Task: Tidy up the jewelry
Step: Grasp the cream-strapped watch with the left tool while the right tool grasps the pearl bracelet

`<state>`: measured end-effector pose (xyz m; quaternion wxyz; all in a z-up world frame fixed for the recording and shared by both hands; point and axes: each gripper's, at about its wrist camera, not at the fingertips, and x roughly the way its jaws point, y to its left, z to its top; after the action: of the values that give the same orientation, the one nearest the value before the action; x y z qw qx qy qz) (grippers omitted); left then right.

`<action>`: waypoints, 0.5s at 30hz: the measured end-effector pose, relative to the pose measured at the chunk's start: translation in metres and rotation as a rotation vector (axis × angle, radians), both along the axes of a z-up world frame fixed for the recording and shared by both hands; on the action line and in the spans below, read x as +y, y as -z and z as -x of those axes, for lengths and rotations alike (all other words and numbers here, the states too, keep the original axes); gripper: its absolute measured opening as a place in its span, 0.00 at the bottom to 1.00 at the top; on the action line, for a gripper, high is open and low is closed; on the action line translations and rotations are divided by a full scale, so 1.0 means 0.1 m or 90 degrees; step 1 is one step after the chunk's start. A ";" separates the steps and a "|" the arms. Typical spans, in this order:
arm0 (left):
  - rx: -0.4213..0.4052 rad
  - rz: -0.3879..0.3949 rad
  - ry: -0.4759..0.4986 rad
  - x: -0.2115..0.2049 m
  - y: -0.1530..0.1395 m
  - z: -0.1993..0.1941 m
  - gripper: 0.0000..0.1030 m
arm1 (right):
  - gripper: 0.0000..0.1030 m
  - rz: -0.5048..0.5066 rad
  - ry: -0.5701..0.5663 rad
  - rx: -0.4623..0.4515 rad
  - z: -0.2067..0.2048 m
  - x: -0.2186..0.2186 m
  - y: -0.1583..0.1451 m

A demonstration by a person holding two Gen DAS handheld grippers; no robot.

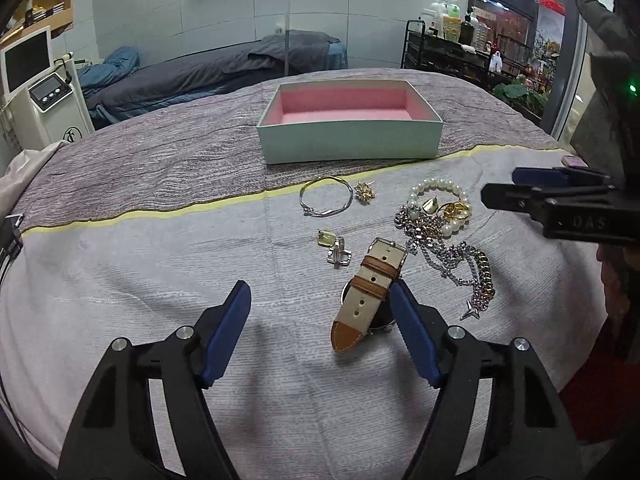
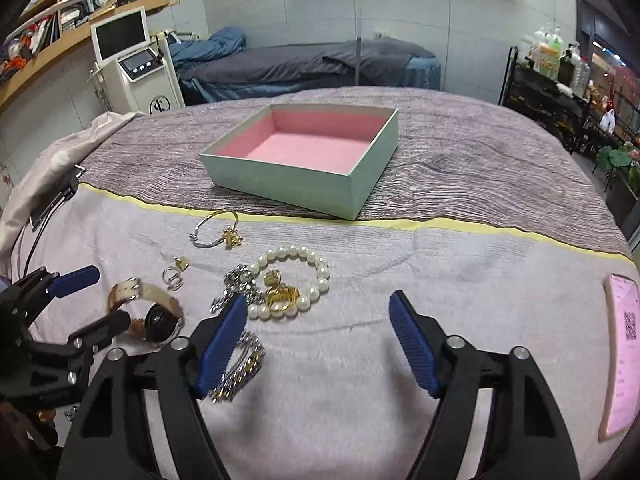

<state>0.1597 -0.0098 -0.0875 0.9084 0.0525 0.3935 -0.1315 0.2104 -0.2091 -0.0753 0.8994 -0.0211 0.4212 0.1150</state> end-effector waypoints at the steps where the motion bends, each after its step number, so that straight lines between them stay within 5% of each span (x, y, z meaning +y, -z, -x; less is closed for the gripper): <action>1: 0.005 -0.002 0.002 -0.01 0.02 -0.03 0.61 | 0.57 0.003 -0.003 0.006 -0.07 0.01 0.02; 9: 0.031 -0.003 0.030 -0.09 0.10 -0.20 0.57 | 0.36 -0.009 -0.024 0.080 -0.45 0.07 0.23; 13: 0.042 0.017 0.047 -0.10 0.15 -0.26 0.32 | 0.25 0.027 -0.036 0.068 -0.47 0.15 0.27; 15: 0.054 0.041 0.052 -0.09 0.17 -0.29 0.27 | 0.20 0.036 -0.045 0.058 -0.47 0.16 0.29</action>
<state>0.1889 -0.0193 -0.1040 0.8860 0.0337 0.4247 -0.1829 0.2577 -0.1929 -0.1046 0.8735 -0.0565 0.4641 0.1357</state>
